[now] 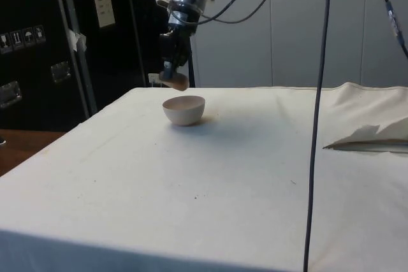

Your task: Pour the coffee beans from the cup into the bowl.

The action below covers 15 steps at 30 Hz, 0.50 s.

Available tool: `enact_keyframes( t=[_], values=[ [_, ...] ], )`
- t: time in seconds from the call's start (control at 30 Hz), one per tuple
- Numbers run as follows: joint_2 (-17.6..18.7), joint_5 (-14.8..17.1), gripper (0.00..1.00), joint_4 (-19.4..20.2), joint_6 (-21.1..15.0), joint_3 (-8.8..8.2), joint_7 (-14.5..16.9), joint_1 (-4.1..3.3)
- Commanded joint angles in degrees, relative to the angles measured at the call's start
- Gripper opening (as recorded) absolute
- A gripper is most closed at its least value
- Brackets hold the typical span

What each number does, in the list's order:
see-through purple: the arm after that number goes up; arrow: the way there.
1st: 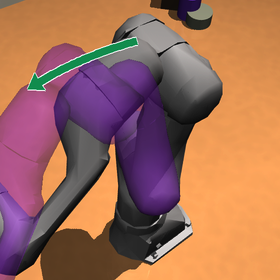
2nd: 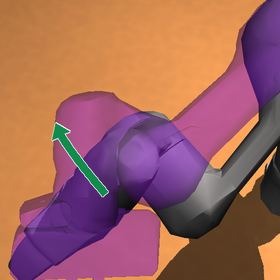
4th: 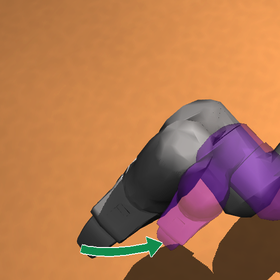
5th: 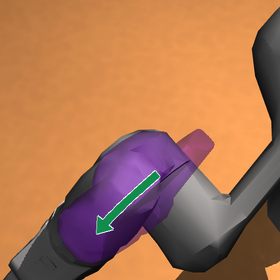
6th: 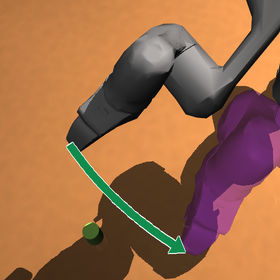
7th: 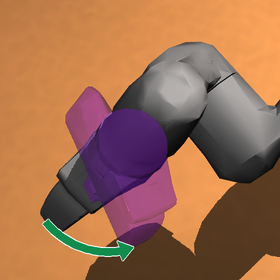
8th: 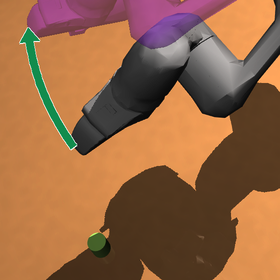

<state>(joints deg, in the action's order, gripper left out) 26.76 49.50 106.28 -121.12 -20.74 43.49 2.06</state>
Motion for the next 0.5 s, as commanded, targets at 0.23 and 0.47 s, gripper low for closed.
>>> enact_keyframes(
  t=[0.23,0.47],
  values=[
    [1.2,5.4,0.0,0.0,2.9,-1.49,4.7,0.63],
    [2.2,8.3,0.0,-0.6,5.2,-2.69,6.7,0.8]
  ],
)
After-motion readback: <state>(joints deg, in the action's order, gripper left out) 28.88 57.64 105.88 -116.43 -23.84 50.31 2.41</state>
